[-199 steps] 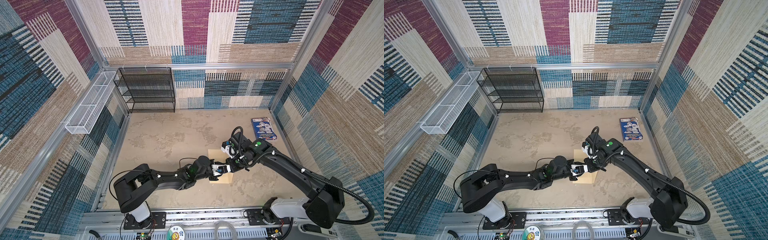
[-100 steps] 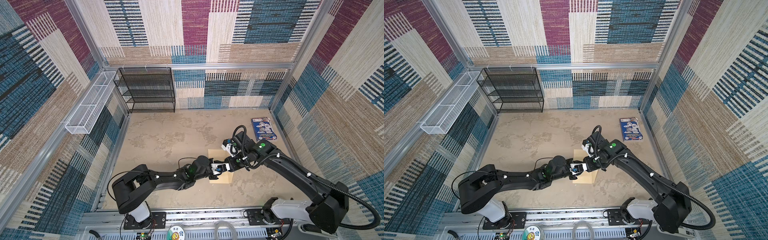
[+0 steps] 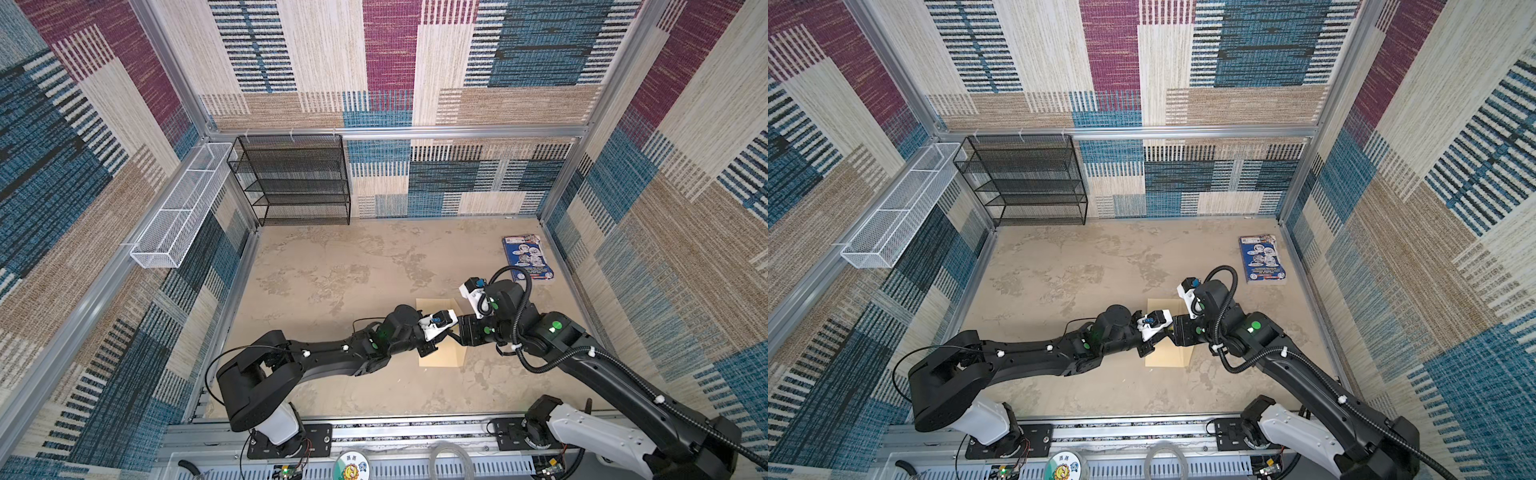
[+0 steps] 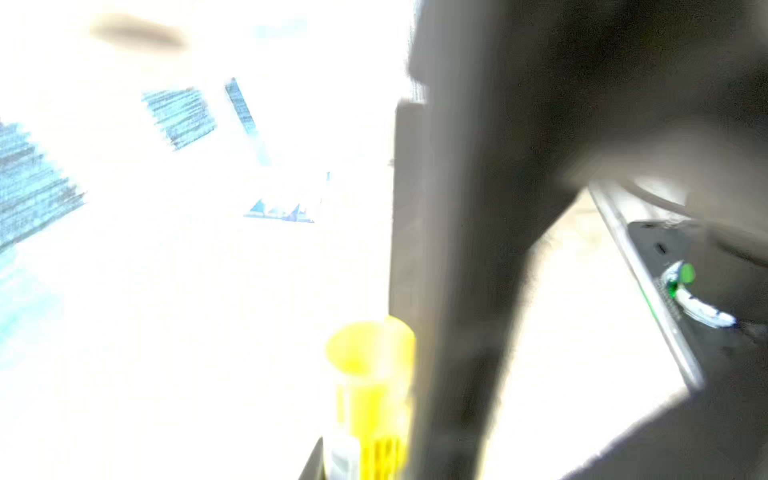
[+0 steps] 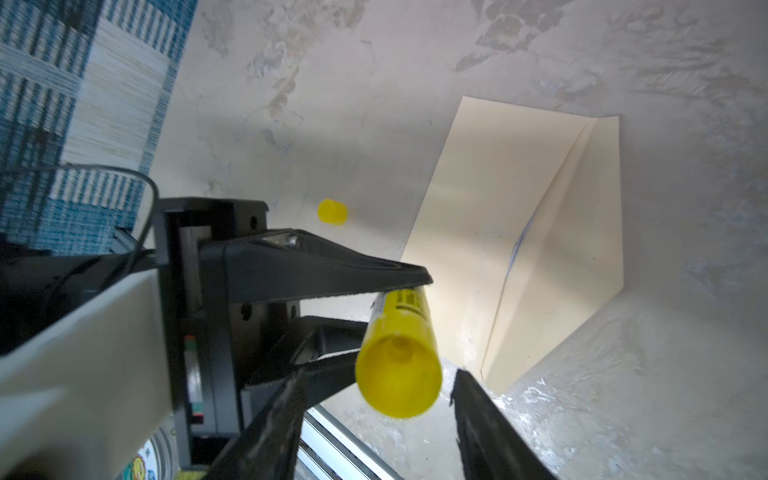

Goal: Place the letter into the envelope and seal it

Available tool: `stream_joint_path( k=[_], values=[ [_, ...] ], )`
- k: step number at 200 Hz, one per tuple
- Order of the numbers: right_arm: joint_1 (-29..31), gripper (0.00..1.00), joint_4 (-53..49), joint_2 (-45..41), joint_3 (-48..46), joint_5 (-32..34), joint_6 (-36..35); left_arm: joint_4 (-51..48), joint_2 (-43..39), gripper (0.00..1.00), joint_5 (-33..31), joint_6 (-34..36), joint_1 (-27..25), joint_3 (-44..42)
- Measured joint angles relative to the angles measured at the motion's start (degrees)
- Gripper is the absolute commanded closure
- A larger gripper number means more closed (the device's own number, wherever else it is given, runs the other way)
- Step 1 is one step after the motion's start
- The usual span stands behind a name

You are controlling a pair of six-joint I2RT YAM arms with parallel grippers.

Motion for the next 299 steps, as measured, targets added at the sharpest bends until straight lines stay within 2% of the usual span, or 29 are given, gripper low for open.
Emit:
stream_joint_path(
  k=[71,176,192,210,264,271,278,284,299],
  values=[
    [0.3,0.51,8.8,-2.2,-5.4,0.0,5.2,-2.3,-0.1,1.00,-0.3,-7.1,0.1,0.4],
    [0.3,0.53,15.3,-2.5,-9.5,3.6,9.8,-0.2,-0.5,1.00,1.4,-9.1,-0.1,-0.2],
    [0.3,0.59,16.4,-2.1,-9.9,3.6,10.3,0.3,-0.5,1.00,1.5,-9.4,-0.1,-0.2],
    [0.3,0.71,17.7,-2.1,-10.8,3.7,10.6,0.5,-0.4,1.00,1.5,-10.0,-0.2,-0.2],
    [0.2,0.90,17.9,-2.7,-12.5,4.6,12.3,0.3,1.0,1.00,1.5,-10.6,-0.3,-0.1],
    [0.2,0.92,17.9,-2.8,-12.6,4.7,12.6,0.5,1.2,0.92,1.5,-10.9,-0.3,-0.1],
    [0.2,0.93,17.8,-2.8,-12.7,4.9,12.8,0.8,1.4,0.71,1.5,-11.1,-0.5,-0.1],
    [0.2,0.94,17.7,-2.8,-12.7,5.0,13.0,0.9,1.5,0.58,1.5,-11.3,-0.4,-0.1],
    [0.2,0.96,17.5,-2.8,-12.5,5.5,13.4,1.9,1.7,0.42,1.0,-11.8,-0.4,-0.3]
  ],
)
